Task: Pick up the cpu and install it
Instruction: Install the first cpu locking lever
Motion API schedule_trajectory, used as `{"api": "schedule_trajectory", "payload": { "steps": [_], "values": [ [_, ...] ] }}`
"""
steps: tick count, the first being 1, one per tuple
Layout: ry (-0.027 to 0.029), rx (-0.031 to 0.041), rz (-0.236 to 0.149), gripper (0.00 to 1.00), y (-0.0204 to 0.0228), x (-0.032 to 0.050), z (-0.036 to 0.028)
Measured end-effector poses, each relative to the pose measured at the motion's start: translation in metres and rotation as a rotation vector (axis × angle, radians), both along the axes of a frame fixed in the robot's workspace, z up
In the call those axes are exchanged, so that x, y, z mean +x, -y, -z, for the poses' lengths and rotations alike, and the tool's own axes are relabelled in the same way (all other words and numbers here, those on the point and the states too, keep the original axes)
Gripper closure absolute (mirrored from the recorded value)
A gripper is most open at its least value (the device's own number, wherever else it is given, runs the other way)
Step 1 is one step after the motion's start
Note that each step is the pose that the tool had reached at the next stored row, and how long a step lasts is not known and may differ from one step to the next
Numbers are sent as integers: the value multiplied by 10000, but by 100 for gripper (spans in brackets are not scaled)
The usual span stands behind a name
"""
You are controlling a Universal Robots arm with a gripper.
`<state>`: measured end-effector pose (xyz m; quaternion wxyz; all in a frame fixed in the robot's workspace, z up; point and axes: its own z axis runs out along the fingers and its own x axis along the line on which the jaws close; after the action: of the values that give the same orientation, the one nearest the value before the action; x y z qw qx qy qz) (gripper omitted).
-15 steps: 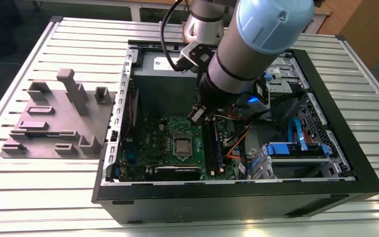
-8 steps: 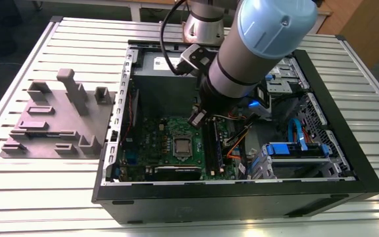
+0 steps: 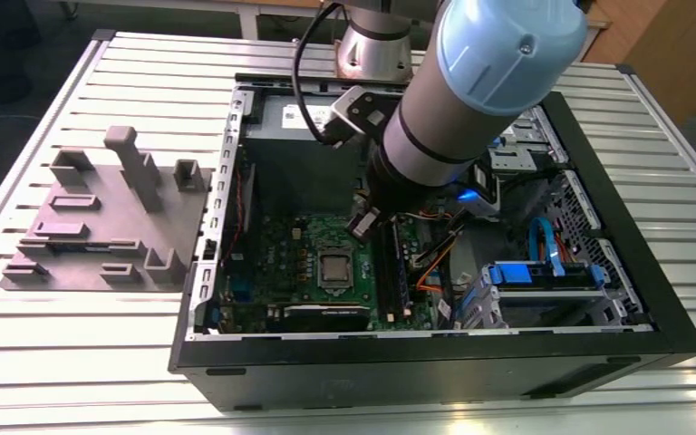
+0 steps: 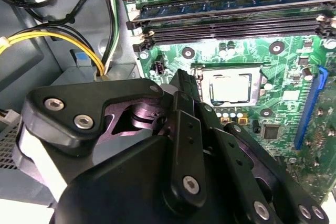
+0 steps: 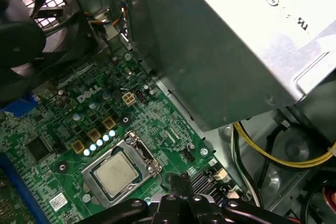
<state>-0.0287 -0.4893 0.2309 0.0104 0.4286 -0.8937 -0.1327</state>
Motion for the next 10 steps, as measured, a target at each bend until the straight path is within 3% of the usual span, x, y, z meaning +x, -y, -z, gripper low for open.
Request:
{"api": "schedule_trajectory", "payload": {
  "steps": [10],
  "values": [
    [266, -3, -582, 89, 21, -23, -1]
  ]
}}
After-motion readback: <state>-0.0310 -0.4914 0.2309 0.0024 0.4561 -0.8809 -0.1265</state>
